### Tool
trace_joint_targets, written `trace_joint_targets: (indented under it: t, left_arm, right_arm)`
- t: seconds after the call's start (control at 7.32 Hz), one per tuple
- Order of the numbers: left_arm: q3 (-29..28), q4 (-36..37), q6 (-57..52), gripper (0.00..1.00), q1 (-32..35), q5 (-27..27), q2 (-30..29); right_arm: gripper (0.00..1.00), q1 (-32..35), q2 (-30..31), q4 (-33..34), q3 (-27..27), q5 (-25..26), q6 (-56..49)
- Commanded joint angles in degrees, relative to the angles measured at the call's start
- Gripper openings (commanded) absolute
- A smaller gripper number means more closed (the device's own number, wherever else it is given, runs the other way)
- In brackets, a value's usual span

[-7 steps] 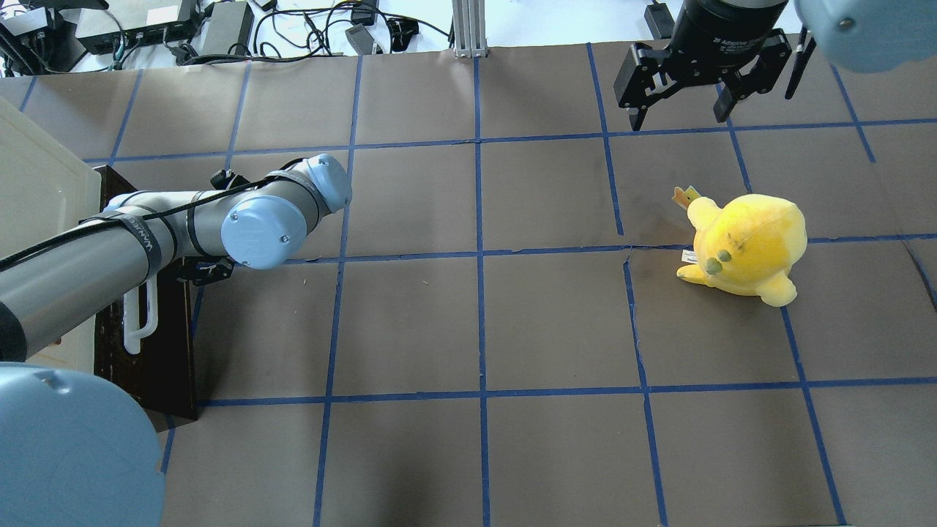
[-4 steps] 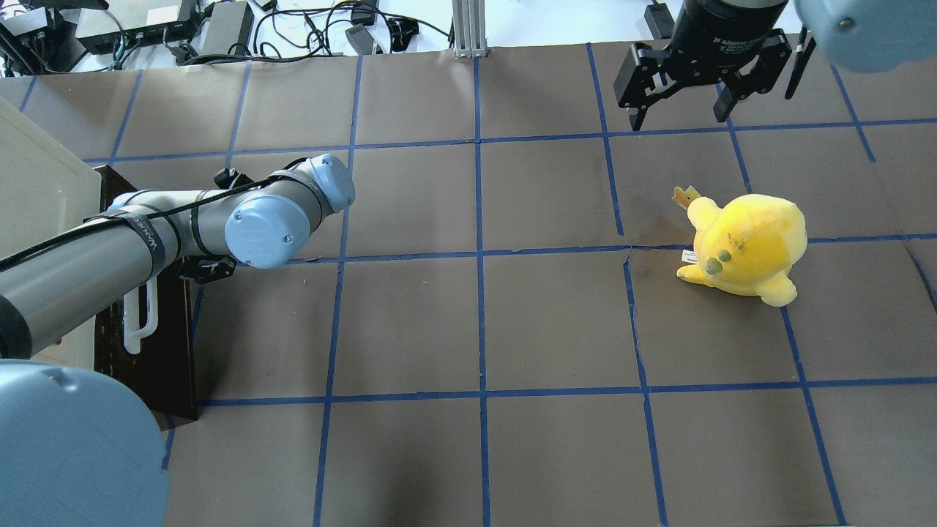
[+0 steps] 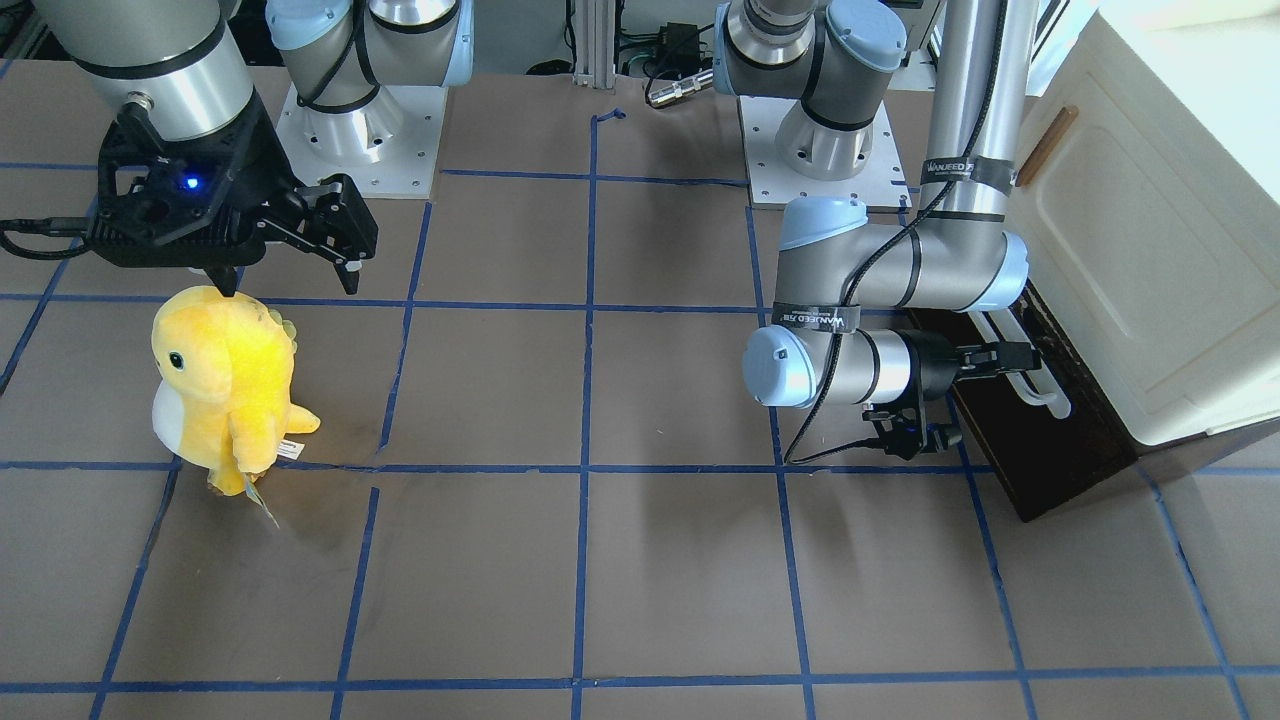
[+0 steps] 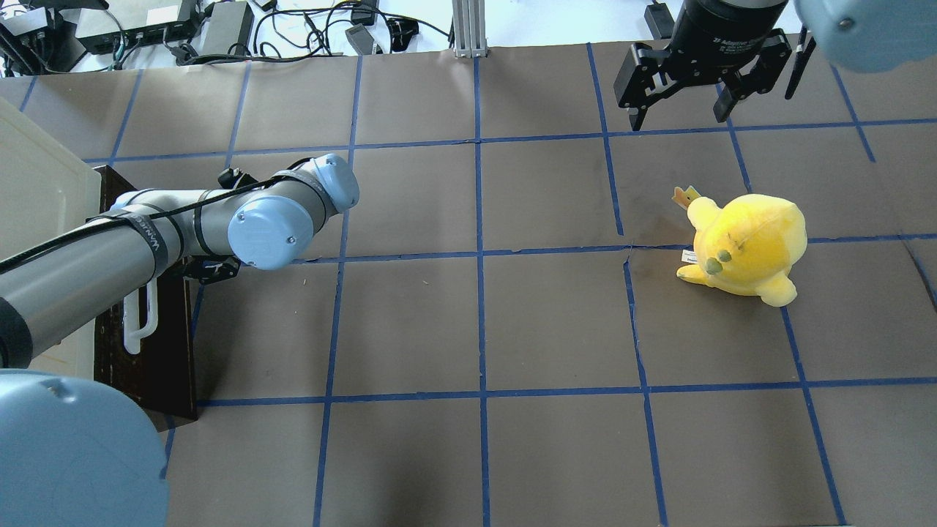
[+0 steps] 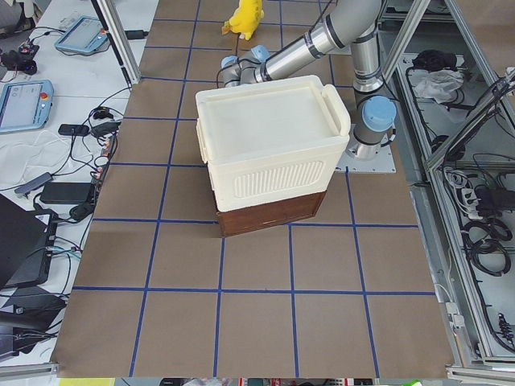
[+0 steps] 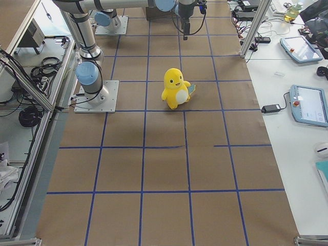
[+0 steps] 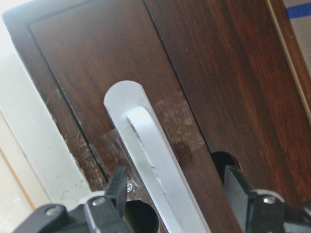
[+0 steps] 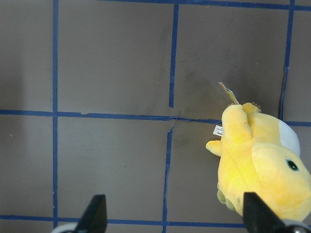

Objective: Pull drawer sideways
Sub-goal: 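Close the left gripper on the white drawer handle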

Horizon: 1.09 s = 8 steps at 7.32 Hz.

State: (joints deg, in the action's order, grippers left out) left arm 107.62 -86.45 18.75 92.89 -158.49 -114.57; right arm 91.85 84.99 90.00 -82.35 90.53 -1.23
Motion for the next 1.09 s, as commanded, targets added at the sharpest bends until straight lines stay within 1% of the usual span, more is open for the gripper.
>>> trace_joint_targets:
  t: [0.0,0.27,0.41,0.55,0.96]
  left_arm:
    - [0.1,0.0,-0.1,0.74,-0.9,0.0,0.0]
    - [0.0,-0.1,-0.4,0.74,-0.9,0.0,0.0]
    - [0.1,-0.1,-0.5,0.69,-1.2,0.0,0.0]
    - [-0.1,-0.1,-0.6,0.67,-1.1,0.0,0.0]
    - [-0.2,0.0,-0.7,0.67,-0.8,0.1,-0.6]
  right_arm:
    - [1.00,0.0,0.0,0.0,0.0,0.0,0.0]
    - [1.00,0.0,0.0,0.0,0.0,0.0,0.0]
    - [1.00,0.0,0.0,0.0,0.0,0.0,0.0]
    - [1.00,0.0,0.0,0.0,0.0,0.0,0.0]
    - [1.00,0.0,0.0,0.0,0.0,0.0,0.0]
